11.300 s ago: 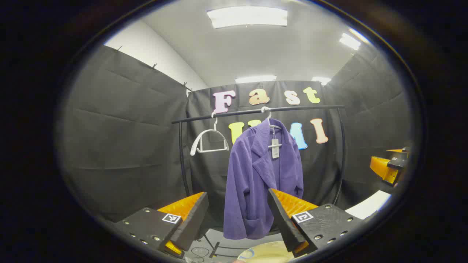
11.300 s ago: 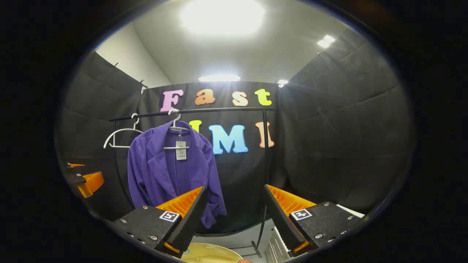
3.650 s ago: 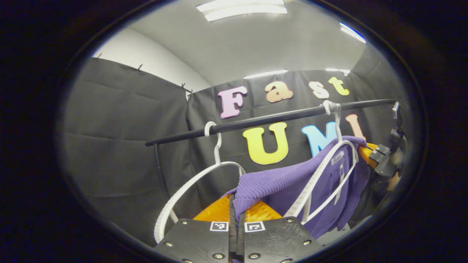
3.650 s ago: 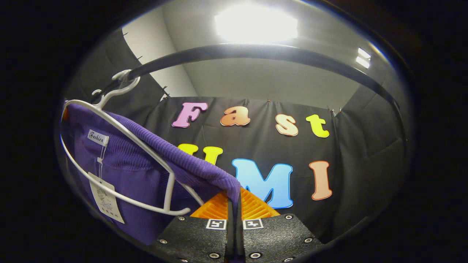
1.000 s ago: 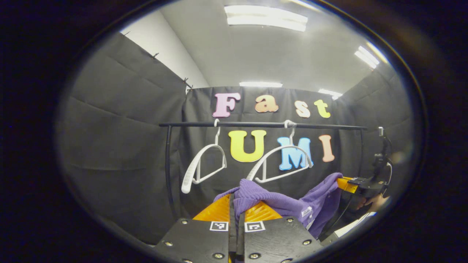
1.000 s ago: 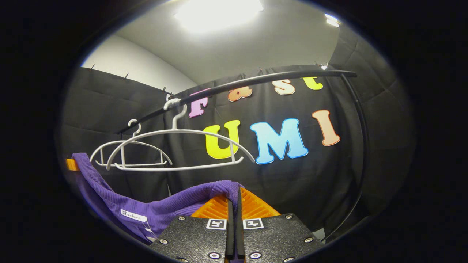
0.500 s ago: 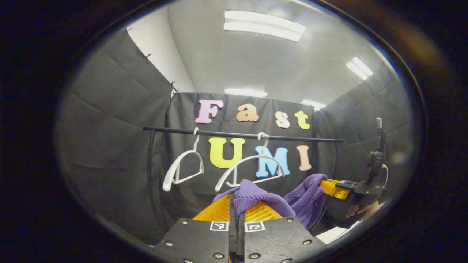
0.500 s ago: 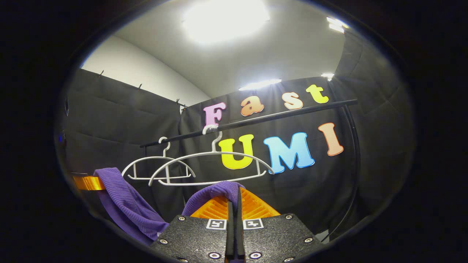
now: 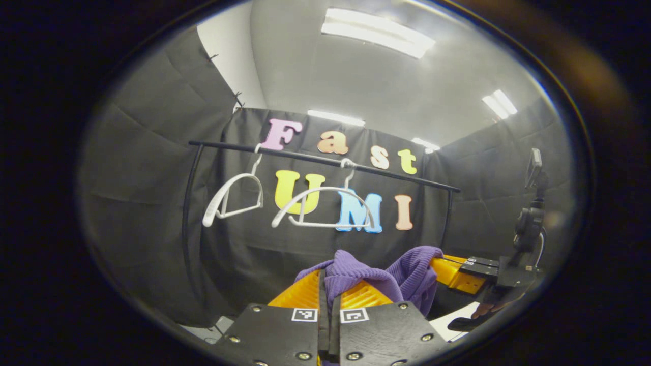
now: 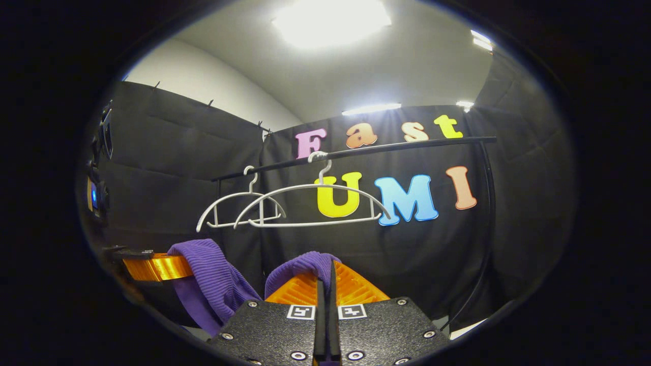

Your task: Grasp the clothes on the hanger with both hands and then place them into the laundry hamper below.

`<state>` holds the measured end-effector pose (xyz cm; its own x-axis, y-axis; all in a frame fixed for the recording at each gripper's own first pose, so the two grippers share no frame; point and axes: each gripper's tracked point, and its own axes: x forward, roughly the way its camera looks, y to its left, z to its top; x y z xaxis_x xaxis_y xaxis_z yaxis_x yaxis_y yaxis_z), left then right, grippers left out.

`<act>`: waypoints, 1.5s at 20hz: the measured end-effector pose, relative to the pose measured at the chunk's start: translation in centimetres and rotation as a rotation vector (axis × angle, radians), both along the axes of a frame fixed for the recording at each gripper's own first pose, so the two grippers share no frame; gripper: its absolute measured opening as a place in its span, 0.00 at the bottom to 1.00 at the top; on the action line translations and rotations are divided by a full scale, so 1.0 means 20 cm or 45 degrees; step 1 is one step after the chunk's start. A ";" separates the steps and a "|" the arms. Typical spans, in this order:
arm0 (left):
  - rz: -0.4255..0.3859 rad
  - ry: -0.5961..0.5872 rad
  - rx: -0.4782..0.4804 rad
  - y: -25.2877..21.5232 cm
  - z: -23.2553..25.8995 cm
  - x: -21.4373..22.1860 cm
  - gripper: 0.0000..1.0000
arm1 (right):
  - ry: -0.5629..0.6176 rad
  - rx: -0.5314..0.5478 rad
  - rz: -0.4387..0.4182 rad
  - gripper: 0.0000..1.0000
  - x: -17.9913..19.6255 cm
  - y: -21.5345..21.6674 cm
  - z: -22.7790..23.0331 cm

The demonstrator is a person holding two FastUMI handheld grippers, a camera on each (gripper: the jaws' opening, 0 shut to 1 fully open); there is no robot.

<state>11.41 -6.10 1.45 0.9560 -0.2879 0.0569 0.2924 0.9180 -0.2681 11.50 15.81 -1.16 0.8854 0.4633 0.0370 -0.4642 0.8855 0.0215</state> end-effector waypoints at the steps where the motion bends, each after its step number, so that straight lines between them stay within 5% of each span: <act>1: -0.004 0.018 0.004 -0.02 -0.05 -0.01 0.01 | 0.014 -0.018 0.008 0.02 -0.02 0.00 -0.04; 20: -0.027 0.517 0.154 -0.12 -1.13 -0.05 0.01 | 0.500 -0.300 -0.042 0.02 -0.15 -0.08 -1.11; 30: -0.059 0.749 0.245 -0.22 -1.56 -0.06 0.01 | 0.714 -0.476 -0.082 0.02 -0.20 -0.17 -1.48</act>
<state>10.26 -10.46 -29.69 0.7976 -0.2827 -0.5328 0.1870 0.9557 -0.2271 7.43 12.38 -30.67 0.7502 0.3016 -0.5884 -0.4183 0.9057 -0.0692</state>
